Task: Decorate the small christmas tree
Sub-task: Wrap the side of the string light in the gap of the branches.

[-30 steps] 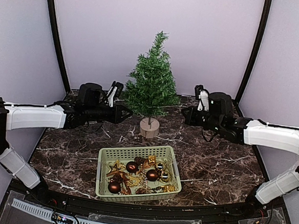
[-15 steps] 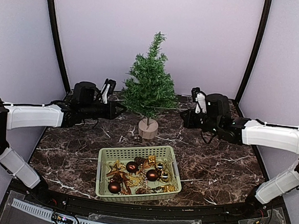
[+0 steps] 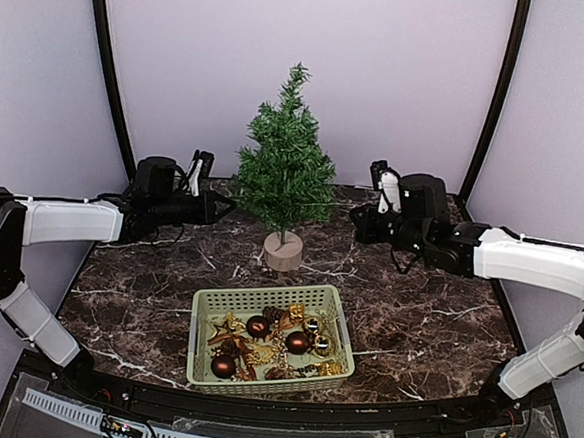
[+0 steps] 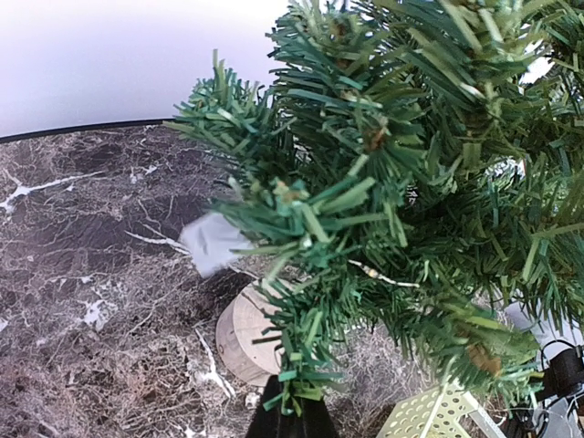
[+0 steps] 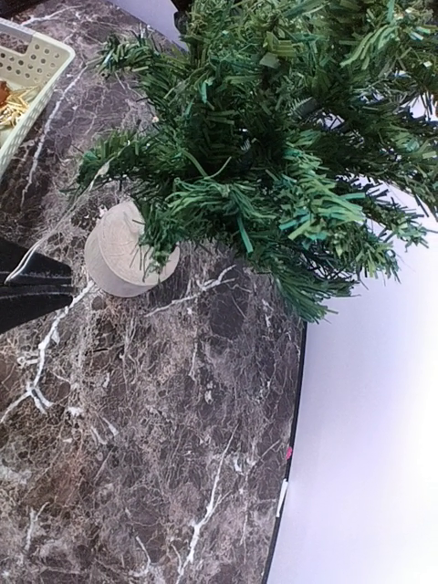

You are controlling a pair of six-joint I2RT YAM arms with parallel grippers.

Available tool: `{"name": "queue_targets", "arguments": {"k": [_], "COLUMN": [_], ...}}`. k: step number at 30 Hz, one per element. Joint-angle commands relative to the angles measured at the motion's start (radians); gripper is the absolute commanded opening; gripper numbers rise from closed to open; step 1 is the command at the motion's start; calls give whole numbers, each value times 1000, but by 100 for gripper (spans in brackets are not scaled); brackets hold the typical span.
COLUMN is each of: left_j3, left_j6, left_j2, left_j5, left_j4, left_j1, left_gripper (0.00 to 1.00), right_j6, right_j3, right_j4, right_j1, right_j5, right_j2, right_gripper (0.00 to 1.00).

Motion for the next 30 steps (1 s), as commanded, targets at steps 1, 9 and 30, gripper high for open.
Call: {"name": "queue_targets", "arguments": {"k": [1, 9, 30], "left_j3": [20, 14, 82], "left_j6": [10, 21, 336], "left_j2": [6, 7, -339], "left_j5": [30, 46, -227], "left_j4": [55, 57, -269], "left_j1": [15, 17, -237], "left_gripper": [0, 0, 64], "right_j6": [-25, -99, -115], "right_j3": [51, 97, 101], "right_j4": [11, -5, -13], "right_j1": [7, 50, 104], "right_j5": [23, 3, 23], "right_j2": [6, -15, -61], "right_gripper": [0, 0, 0]}}
